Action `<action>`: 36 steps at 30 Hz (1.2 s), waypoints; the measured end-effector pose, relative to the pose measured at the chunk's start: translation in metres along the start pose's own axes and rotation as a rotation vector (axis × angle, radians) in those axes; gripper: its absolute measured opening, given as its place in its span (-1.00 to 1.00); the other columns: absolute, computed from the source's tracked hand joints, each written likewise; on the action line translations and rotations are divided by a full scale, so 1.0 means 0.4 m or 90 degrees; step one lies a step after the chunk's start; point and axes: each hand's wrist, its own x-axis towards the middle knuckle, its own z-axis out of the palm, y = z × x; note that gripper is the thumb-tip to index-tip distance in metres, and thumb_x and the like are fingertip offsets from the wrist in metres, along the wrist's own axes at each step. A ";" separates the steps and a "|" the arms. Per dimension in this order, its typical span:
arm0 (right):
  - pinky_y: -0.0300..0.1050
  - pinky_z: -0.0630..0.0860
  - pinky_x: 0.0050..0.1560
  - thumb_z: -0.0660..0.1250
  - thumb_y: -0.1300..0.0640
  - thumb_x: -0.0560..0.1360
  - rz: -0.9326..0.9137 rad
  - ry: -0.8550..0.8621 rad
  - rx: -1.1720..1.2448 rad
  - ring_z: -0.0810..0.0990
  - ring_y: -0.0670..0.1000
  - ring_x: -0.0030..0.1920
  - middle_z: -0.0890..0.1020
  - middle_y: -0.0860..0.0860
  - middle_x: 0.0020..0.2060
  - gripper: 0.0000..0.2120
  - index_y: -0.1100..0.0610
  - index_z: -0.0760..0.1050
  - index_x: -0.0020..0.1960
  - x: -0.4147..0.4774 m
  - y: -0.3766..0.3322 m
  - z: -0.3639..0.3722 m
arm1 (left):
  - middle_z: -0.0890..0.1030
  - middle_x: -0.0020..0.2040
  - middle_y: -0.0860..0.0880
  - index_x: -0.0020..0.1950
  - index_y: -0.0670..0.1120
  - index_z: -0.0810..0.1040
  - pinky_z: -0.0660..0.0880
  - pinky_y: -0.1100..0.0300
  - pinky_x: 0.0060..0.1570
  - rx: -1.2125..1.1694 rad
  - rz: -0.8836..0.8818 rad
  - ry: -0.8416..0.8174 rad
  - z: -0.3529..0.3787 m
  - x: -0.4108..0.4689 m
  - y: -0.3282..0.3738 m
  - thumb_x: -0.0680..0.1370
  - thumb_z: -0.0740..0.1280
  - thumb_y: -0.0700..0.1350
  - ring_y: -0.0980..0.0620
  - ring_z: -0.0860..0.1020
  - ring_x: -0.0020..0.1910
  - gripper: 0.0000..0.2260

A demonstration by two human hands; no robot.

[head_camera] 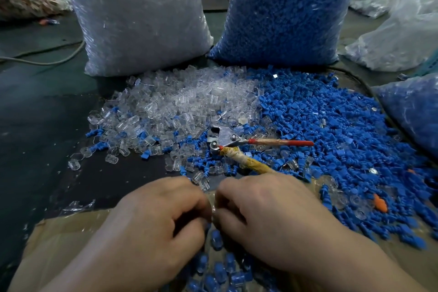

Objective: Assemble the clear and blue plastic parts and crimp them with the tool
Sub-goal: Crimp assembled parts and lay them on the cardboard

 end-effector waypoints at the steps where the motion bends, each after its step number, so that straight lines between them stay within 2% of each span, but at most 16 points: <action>1: -0.01 0.43 -0.18 0.10 -0.15 0.56 -0.017 -0.026 0.001 0.52 0.06 -0.15 0.54 -0.06 -0.17 -0.79 -0.03 0.32 -0.10 0.000 -0.002 0.002 | 0.56 -0.19 0.22 -0.16 0.18 0.57 0.54 0.16 -0.22 -0.003 0.012 -0.011 0.002 0.001 0.001 0.42 0.29 0.13 0.23 0.56 -0.18 -0.90; 3: -0.01 0.46 -0.18 0.13 -0.11 0.54 -0.035 -0.069 0.008 0.52 0.07 -0.16 0.55 -0.06 -0.19 -0.83 -0.04 0.33 -0.12 0.001 -0.002 0.000 | 0.58 -0.19 0.21 -0.17 0.19 0.58 0.53 0.19 -0.24 -0.026 0.013 -0.004 0.000 0.004 -0.001 0.46 0.30 0.15 0.21 0.59 -0.19 -0.90; 5: -0.03 0.46 -0.20 0.14 -0.12 0.53 -0.028 -0.087 0.016 0.52 0.04 -0.20 0.56 -0.07 -0.22 -0.82 -0.02 0.38 -0.11 0.002 0.003 0.000 | 0.59 -0.16 0.24 -0.14 0.23 0.57 0.47 0.29 -0.29 -0.029 -0.029 0.065 0.000 0.006 -0.011 0.52 0.31 0.25 0.24 0.59 -0.17 -0.85; 8: -0.04 0.49 -0.17 0.13 -0.16 0.56 -0.008 -0.033 0.011 0.51 -0.03 -0.17 0.54 -0.12 -0.17 -0.79 -0.05 0.42 -0.04 0.010 0.011 0.006 | 0.55 -0.17 0.28 0.05 0.29 0.52 0.40 0.31 -0.30 0.066 -0.131 0.169 0.008 0.015 -0.033 0.39 0.14 0.42 0.29 0.54 -0.19 -0.63; 10: -0.04 0.46 -0.18 0.12 -0.20 0.58 0.012 0.029 0.008 0.50 -0.04 -0.13 0.49 -0.15 -0.10 -0.80 -0.10 0.37 0.03 0.018 0.012 0.017 | 0.49 -0.10 0.30 0.22 0.29 0.50 0.47 0.23 -0.21 0.162 -0.162 0.141 0.019 0.024 -0.039 0.35 0.07 0.49 0.28 0.50 -0.16 -0.44; 11: -0.04 0.43 -0.21 0.11 -0.22 0.58 0.016 0.054 -0.002 0.49 -0.02 -0.13 0.47 -0.15 -0.08 -0.79 -0.12 0.34 0.07 0.022 0.011 0.025 | 0.49 -0.05 0.30 0.26 0.27 0.50 0.48 0.20 -0.14 0.184 -0.162 0.119 0.026 0.027 -0.039 0.36 0.09 0.49 0.26 0.49 -0.10 -0.42; 13: -0.02 0.40 -0.25 0.08 -0.25 0.58 0.013 0.079 -0.021 0.47 0.02 -0.16 0.42 -0.13 -0.09 -0.74 -0.11 0.31 0.13 0.032 0.009 0.043 | 0.50 0.00 0.29 0.25 0.25 0.54 0.49 0.16 -0.06 0.185 -0.147 0.096 0.033 0.032 -0.032 0.41 0.19 0.38 0.21 0.48 -0.01 -0.52; 16: -0.03 0.36 -0.29 0.02 -0.26 0.58 0.005 0.079 -0.050 0.45 0.05 -0.19 0.41 -0.10 -0.10 -0.69 -0.10 0.32 0.18 0.045 0.007 0.057 | 0.54 -0.05 0.25 0.13 0.19 0.63 0.54 0.08 -0.03 0.141 -0.115 0.094 0.034 0.037 -0.022 0.46 0.29 0.17 0.16 0.52 -0.02 -0.71; 19: -0.03 0.35 -0.26 0.04 -0.24 0.58 0.012 0.076 -0.039 0.48 0.05 -0.14 0.44 -0.11 -0.05 -0.69 -0.10 0.34 0.17 0.053 0.007 0.058 | 0.55 -0.11 0.24 0.02 0.14 0.65 0.56 0.04 -0.06 0.104 -0.107 0.115 0.037 0.039 -0.018 0.47 0.34 0.08 0.16 0.53 -0.07 -0.83; 22: 0.00 0.39 -0.24 0.07 -0.21 0.59 0.004 0.092 -0.020 0.52 0.07 -0.10 0.47 -0.10 -0.04 -0.73 -0.08 0.34 0.15 0.055 0.005 0.060 | 0.56 -0.12 0.21 0.00 0.12 0.65 0.56 0.03 -0.08 0.081 -0.108 0.133 0.041 0.040 -0.019 0.47 0.38 0.02 0.16 0.54 -0.09 -0.87; 27: 0.00 0.44 -0.21 0.07 -0.17 0.60 0.001 0.099 0.004 0.53 0.06 -0.09 0.48 -0.09 -0.05 -0.74 -0.06 0.38 0.15 0.055 0.006 0.061 | 0.57 -0.08 0.24 0.07 0.16 0.64 0.52 0.21 -0.07 0.036 -0.116 0.136 0.047 0.038 -0.020 0.51 0.41 -0.05 0.22 0.55 -0.05 -0.83; 33: -0.01 0.43 -0.21 0.12 -0.08 0.60 0.020 0.125 0.024 0.51 0.06 -0.13 0.48 -0.08 -0.10 -0.85 -0.04 0.39 0.03 0.054 0.006 0.061 | 0.58 0.03 0.33 0.04 0.23 0.61 0.36 0.59 -0.02 -0.069 -0.144 0.200 0.049 0.036 -0.028 0.49 0.44 -0.26 0.36 0.54 0.06 -0.64; 34: 0.00 0.46 -0.17 0.13 -0.06 0.59 0.025 0.131 0.041 0.51 0.05 -0.12 0.49 -0.08 -0.10 -0.87 -0.04 0.40 0.02 0.053 0.008 0.061 | 0.58 0.04 0.35 0.03 0.27 0.60 0.37 0.60 -0.02 -0.098 -0.151 0.222 0.051 0.036 -0.027 0.49 0.43 -0.27 0.38 0.54 0.06 -0.61; 36: 0.03 0.49 -0.10 0.17 -0.02 0.56 0.039 0.165 0.106 0.52 0.02 -0.12 0.52 -0.10 -0.11 -0.91 -0.05 0.41 -0.01 0.051 0.011 0.059 | 0.61 0.03 0.35 0.03 0.32 0.59 0.47 0.50 -0.08 -0.170 -0.160 0.266 0.058 0.037 -0.025 0.49 0.42 -0.26 0.37 0.57 0.04 -0.58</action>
